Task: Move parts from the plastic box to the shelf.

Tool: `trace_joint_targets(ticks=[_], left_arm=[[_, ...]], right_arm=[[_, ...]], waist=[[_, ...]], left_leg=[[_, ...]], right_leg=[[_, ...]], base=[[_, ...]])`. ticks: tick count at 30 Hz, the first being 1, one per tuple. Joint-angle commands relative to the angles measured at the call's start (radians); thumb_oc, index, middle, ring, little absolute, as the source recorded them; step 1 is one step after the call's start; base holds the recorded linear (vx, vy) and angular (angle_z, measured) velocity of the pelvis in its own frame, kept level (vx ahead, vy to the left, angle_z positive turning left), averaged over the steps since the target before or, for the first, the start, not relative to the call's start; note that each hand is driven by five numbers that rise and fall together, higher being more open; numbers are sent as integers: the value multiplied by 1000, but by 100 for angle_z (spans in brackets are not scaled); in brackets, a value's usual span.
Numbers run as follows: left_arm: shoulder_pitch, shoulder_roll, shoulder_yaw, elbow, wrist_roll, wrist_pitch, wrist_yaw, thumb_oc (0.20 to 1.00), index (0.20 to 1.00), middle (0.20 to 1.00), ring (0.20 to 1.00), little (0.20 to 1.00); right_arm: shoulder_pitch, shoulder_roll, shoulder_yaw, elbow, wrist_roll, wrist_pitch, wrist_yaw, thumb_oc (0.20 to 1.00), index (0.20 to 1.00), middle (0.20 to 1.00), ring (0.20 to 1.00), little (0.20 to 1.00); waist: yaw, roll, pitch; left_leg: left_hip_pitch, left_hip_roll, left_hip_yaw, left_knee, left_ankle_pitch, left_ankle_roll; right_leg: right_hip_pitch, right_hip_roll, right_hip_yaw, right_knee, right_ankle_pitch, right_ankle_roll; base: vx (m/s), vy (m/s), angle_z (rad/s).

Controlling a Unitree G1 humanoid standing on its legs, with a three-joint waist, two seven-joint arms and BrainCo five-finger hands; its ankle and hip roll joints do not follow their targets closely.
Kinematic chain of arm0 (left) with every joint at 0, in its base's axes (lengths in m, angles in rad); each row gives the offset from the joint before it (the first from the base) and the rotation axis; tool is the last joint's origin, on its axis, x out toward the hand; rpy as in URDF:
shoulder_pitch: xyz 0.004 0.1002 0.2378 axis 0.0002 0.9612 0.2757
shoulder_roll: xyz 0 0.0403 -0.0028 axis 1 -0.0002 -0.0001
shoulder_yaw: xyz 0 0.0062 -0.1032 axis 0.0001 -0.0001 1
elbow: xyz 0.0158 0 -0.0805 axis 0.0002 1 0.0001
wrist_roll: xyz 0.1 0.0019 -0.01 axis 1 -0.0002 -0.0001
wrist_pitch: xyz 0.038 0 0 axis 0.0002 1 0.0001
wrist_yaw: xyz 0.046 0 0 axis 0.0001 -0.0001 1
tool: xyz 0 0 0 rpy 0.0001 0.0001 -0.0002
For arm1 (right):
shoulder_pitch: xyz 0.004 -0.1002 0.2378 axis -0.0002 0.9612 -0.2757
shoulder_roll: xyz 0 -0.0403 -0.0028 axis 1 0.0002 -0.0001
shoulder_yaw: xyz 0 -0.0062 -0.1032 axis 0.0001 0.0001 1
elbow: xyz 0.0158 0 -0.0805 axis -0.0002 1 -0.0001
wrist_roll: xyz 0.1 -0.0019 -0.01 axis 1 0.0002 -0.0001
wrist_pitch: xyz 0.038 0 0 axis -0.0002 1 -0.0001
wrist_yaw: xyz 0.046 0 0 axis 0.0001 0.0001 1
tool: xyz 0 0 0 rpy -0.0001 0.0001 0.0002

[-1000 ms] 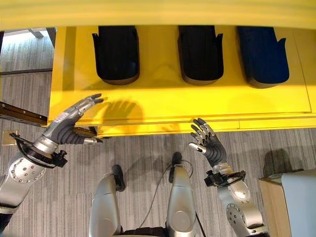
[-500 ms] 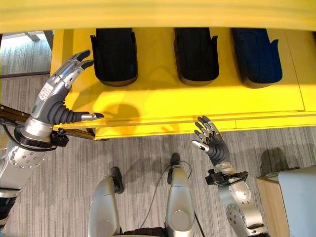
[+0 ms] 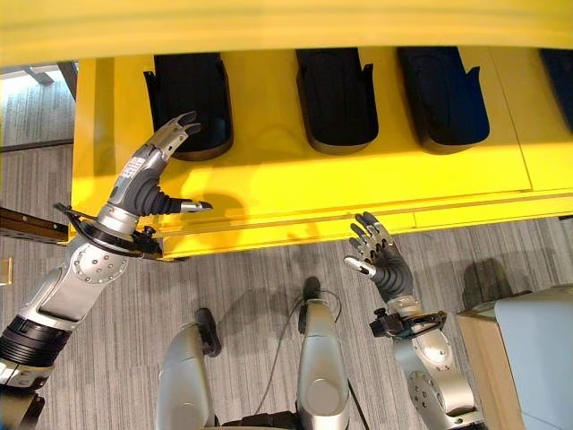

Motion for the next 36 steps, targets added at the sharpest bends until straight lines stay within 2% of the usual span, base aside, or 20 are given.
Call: trace_joint_targets(ticks=[1, 7, 25, 36], left_arm=[[-46, -5, -16, 33, -12, -2, 9, 1000, 1000, 1000, 1000, 1000], [-85, -32, -31, 88, -24, 15, 20, 1000, 1000, 1000, 1000, 1000], [-168, -33, -56, 160, -8, 53, 3, 1000, 1000, 1000, 1000, 1000], [-172, -7, -55, 173, 7, 82, -70, 1000, 1000, 1000, 1000, 1000]], right_arm=[[7, 0, -20, -55, 35, -43, 10, 1000, 1000, 1000, 1000, 1000], [5, 0, -11, -48, 38, -34, 10, 1000, 1000, 1000, 1000, 1000], [22, -5, -8, -41, 46, -11, 27, 1000, 1000, 1000, 1000, 1000], [36, 4, -24, -37, 47, 13, 45, 1000, 1000, 1000, 1000, 1000]], waist=[[5, -19, -60], [0, -18, -58], [-10, -14, -60], [-12, -4, -51]], left_leg=[[-26, 58, -50, -89, 118, -38], [-31, 59, -50, -80, 116, -38], [-41, 61, -44, -67, 110, -38], [-54, 62, -45, -49, 106, -36]], right_leg=[[91, -67, 53, 10, -17, 43], [83, -67, 56, 19, -17, 42], [64, -64, 67, 35, -20, 41], [50, -65, 70, 55, -26, 37]], base=[[0, 0, 0], [2, -1, -1], [1, -1, -1], [3, -3, -1]])
